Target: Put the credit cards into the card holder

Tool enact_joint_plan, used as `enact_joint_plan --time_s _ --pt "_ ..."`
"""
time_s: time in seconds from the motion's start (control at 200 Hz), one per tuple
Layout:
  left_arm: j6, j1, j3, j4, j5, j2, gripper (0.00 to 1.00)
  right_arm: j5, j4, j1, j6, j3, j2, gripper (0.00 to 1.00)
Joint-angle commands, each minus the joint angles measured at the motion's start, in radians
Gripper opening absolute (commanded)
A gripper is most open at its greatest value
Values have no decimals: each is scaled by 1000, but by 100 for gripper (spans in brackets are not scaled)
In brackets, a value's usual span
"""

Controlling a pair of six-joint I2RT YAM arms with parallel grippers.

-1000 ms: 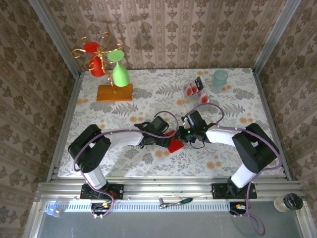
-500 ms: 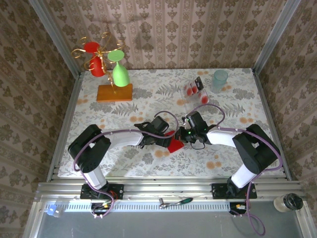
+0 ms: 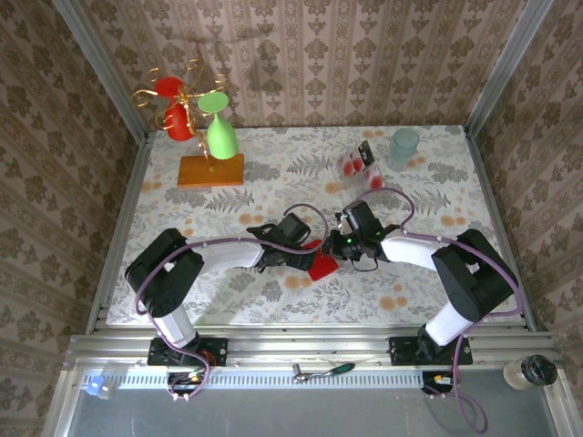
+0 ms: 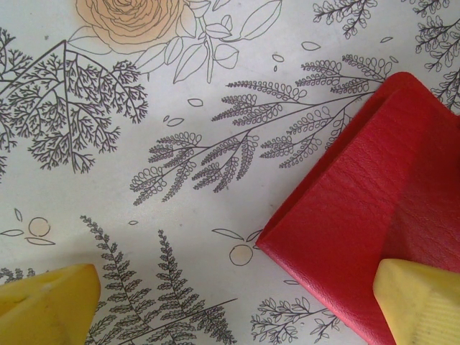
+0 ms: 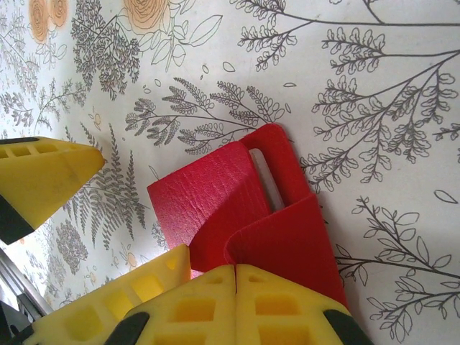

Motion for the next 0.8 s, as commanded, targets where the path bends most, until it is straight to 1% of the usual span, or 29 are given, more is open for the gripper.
enact_joint_plan --time_s 0.0,0.39,0.795 --pt "26 -6 -33 -40 -14 44 100 -20 -19 -3 17 -1 -5 0" --pt "27 -5 -31 -38 -13 45 100 -30 26 -3 33 -57 25 0" --pt "26 -5 -34 -36 -14 42 100 -10 13 7 26 -83 49 0"
